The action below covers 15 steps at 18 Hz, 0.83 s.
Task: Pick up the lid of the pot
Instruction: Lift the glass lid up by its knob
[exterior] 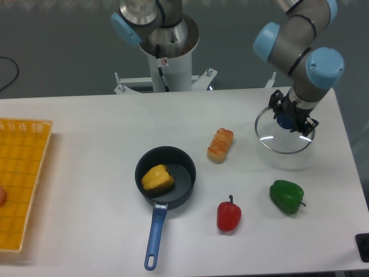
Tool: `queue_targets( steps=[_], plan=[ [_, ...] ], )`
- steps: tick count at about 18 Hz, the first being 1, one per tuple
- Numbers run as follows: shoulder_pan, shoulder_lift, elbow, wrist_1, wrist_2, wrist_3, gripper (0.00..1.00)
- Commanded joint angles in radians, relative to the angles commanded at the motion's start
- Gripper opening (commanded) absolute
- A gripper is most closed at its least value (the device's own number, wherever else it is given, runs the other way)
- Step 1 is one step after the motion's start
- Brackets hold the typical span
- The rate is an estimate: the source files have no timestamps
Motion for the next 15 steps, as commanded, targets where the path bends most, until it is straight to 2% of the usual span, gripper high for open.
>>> queue_targets(
  steps=[15],
  plan=[
    [0.003, 0.020, 0.003, -0.009, 0.000, -0.002, 0.67]
  ],
)
